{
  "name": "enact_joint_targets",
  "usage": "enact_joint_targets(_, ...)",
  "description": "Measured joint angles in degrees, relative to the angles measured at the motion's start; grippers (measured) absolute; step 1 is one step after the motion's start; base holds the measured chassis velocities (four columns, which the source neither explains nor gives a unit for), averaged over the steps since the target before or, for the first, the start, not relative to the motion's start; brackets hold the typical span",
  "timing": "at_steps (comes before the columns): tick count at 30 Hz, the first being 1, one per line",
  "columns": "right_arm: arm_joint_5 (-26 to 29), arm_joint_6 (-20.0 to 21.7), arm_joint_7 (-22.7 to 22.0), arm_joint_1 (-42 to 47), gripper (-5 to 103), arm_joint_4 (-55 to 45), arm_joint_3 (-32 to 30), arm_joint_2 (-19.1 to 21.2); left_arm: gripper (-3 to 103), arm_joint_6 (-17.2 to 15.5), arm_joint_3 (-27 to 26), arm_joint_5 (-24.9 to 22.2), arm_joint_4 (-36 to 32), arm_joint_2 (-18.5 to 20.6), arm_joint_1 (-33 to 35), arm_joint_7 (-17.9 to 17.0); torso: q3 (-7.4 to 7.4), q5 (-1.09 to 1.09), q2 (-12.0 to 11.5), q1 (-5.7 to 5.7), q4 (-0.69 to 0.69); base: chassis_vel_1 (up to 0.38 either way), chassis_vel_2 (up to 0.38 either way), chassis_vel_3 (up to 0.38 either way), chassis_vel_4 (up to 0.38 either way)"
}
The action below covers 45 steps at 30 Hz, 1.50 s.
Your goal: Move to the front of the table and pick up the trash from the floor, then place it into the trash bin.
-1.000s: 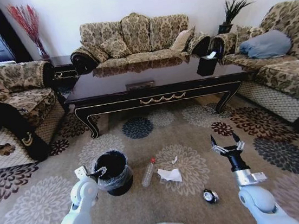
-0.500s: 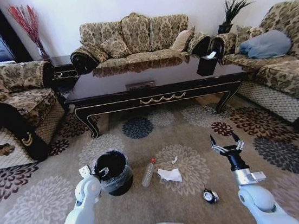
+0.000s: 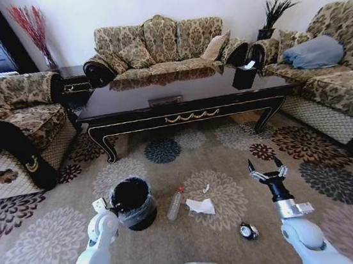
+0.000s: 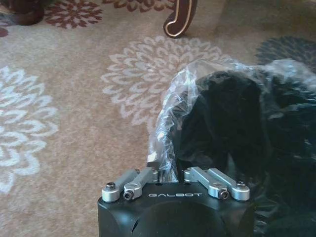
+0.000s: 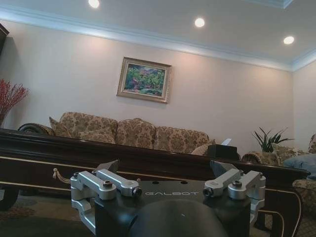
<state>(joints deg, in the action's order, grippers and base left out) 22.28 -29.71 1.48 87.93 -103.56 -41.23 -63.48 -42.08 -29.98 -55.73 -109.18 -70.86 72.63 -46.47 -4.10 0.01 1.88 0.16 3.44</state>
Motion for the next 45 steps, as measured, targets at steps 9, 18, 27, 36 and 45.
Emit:
enact_joint_targets(9,-0.04,0.11,-1.28,0.38,100,0.29,1.69,1.02,2,-0.07,-1.45,0.21,-1.87,0.85,1.53,-0.05,-0.01,-0.02,0.0,0.0,-0.01,0.0,0.0,0.0,0.0)
enact_joint_targets(18,3.86,4.08,-0.84,2.31,100,-0.33,6.2,6.71,2,-0.07,-4.99,-1.24,-7.99,3.23,3.35,-0.22,0.0,-0.02,0.0,0.0,-0.01,0.0,0.0,0.0,0.0)
enact_joint_targets(27,8.67,13.17,3.34,3.54,100,3.17,11.03,12.29,2,-0.08,-6.48,-1.39,-13.82,3.19,5.8,-0.26,0.0,0.0,0.0,0.0,0.01,0.0,0.0,0.0,0.0)
enact_joint_targets(36,8.55,15.07,9.62,5.01,100,9.5,15.44,18.74,2,-0.08,-6.58,-0.94,-14.49,2.17,5.65,-0.14,0.0,-0.01,0.0,0.0,0.0,0.0,0.0,0.0,0.0)
enact_joint_targets(45,6.62,16.68,2.68,7.27,100,11.26,16.82,19.6,2,-0.07,-6.19,-0.88,-14.35,1.96,4.4,0.08,0.0,0.0,0.0,0.0,0.01,0.0,0.0,0.0,0.0)
